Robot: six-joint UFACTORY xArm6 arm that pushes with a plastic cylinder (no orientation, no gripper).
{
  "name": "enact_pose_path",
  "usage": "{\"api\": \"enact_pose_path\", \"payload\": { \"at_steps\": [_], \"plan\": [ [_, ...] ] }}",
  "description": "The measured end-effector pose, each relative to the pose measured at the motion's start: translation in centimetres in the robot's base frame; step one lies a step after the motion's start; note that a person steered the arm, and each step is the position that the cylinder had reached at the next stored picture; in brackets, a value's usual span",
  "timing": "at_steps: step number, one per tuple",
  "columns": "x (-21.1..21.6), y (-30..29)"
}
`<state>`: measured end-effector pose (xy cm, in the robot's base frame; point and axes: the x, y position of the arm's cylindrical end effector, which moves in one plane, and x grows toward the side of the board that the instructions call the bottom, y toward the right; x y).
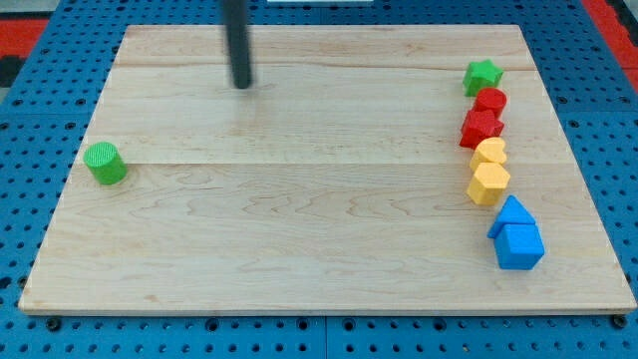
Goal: Place the green circle at the center
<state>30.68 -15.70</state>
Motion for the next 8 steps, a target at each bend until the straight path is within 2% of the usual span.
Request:
{"api": "enact_pose_path", "payload": {
  "at_steps": [1, 2, 3, 4, 5, 6, 7, 8],
  "plan": [
    [5.0, -11.0],
    [12.1, -14.7],
    [15.9, -13.0],
    [18.0, -6.7],
    [10.3, -7.8],
    [13.2, -7.3],
    [14.7, -14.5],
    [12.6, -11.3]
  ]
}}
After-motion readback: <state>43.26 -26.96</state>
